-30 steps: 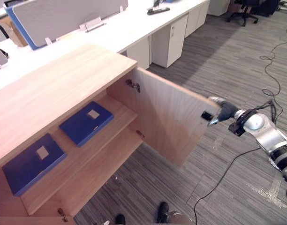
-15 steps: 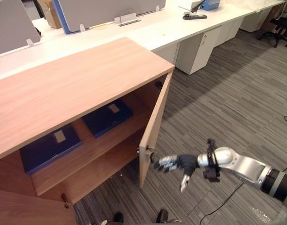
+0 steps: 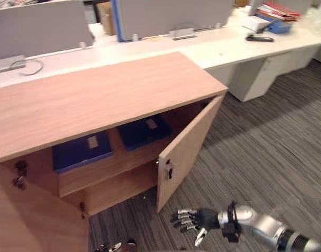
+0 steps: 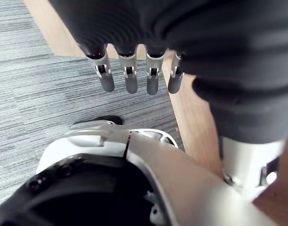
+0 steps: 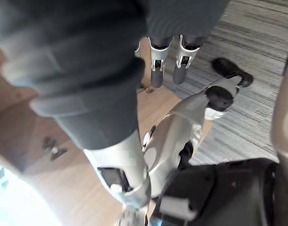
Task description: Walk over to the cabinet, pick up the folder, carry it to the office cabinet, place the folder inside the office cabinet, then close the office cabinet door
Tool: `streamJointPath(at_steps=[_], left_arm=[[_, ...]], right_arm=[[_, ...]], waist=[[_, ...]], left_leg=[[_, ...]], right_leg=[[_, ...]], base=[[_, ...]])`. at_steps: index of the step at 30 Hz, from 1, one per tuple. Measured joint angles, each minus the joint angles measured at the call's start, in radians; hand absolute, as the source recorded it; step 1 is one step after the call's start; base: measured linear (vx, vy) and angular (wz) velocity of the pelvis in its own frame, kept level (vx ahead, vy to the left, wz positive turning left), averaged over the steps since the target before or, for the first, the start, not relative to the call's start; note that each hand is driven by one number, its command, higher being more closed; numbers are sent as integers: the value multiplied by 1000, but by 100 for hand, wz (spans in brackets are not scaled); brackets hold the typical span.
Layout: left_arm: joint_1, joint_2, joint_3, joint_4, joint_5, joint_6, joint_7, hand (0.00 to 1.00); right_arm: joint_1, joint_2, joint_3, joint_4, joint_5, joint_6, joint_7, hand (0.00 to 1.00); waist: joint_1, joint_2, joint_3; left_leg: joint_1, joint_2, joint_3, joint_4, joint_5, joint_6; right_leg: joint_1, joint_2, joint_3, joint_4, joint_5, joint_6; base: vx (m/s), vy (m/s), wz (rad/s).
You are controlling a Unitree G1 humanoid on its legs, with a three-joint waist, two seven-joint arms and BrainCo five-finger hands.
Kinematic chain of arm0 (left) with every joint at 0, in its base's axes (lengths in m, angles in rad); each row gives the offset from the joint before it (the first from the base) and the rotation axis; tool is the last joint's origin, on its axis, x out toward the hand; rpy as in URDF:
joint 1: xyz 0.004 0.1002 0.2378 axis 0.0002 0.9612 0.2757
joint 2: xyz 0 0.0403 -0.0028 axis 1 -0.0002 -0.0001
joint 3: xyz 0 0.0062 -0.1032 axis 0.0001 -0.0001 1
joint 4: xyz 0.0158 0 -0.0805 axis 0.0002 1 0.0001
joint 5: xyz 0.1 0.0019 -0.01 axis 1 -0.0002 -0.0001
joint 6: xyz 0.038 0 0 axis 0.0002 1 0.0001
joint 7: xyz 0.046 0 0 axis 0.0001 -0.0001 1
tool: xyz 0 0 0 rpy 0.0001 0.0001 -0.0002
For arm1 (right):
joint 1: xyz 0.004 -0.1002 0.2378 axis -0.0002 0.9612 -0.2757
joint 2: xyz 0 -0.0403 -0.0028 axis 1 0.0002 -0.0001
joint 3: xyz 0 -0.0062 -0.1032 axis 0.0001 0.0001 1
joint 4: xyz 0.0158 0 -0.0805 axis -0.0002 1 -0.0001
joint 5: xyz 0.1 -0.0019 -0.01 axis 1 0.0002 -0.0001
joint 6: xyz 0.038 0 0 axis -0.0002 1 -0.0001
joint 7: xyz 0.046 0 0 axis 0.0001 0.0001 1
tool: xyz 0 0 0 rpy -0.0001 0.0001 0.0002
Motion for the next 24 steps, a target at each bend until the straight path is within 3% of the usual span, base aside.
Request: streamJointPath(at_steps=[3,5,8,12,13,15,16,17,19,21,24], left_arm=[[-13,1,-24,-1,-1,2,0,0],[-16,0,-38,0,-5,9,6,0],[-26,-2,-45,0,-28,16,24,0],[-31,-12,-50,0,-38,22,40,0],[-37,-12,-65,0,-36,22,44,0],[-43,-17,-93,-2,-25,22,50,0],[-45,-16,-116,-3,-16,21,57,0],[-53,-9,-135,-4,-17,21,62,0],[-71,-6,-144,-4,-22,21,67,0],[-83,-5,-153,-4,-27,18,69,0],[-100,-4,-145,-4,-25,12,79,0]], right_arm=[[0,232,-198,375,-173,-24,-127,0],[-31,384,-367,627,-327,-50,-230,0],[-67,527,-659,871,-501,-56,-388,0],[-41,564,-882,928,-605,-50,-502,0],[-14,562,-946,927,-629,-48,-525,0],[25,556,-1019,923,-663,-45,-546,0],[38,566,-1054,914,-667,-45,-555,0],[47,588,-1068,907,-661,-45,-560,0],[47,611,-1072,903,-626,-46,-565,0],[57,624,-1109,866,-568,-51,-574,0],[81,644,-1140,834,-510,-61,-581,0]], waist=[[-5,16,16],[-3,17,15],[1,22,17],[3,37,26],[-4,46,28],[-12,65,17],[-25,77,18],[-33,81,31],[-40,79,47],[-59,79,54],[-70,70,54]], left_leg=[[-14,-14,8,-41,32,-36],[-2,-61,-33,-132,80,-32],[23,-113,-108,-248,157,-25],[64,-177,-232,-284,169,-14],[80,-201,-291,-291,167,0],[94,-235,-384,-292,161,25],[99,-247,-443,-288,166,46],[100,-246,-493,-275,163,50],[96,-246,-567,-242,152,52],[88,-246,-654,-208,141,42],[83,-246,-751,-194,124,29]], right_leg=[[-1,-24,-56,0,12,20],[0,-45,-94,-5,21,32],[18,-66,-172,-6,42,52],[114,-115,-299,20,28,77],[155,-159,-352,79,7,102],[172,-228,-353,218,-18,79],[149,-266,-254,319,-44,45],[120,-233,-52,324,-105,61],[86,-159,186,295,-153,76],[61,-92,371,264,-166,93],[19,-37,554,234,-164,98]], base=[[-3,111,65],[31,118,55],[99,80,77],[149,96,105],[185,177,156],[168,206,157],[140,223,144],[113,191,139],[29,60,111],[32,-45,129],[6,-166,117]])
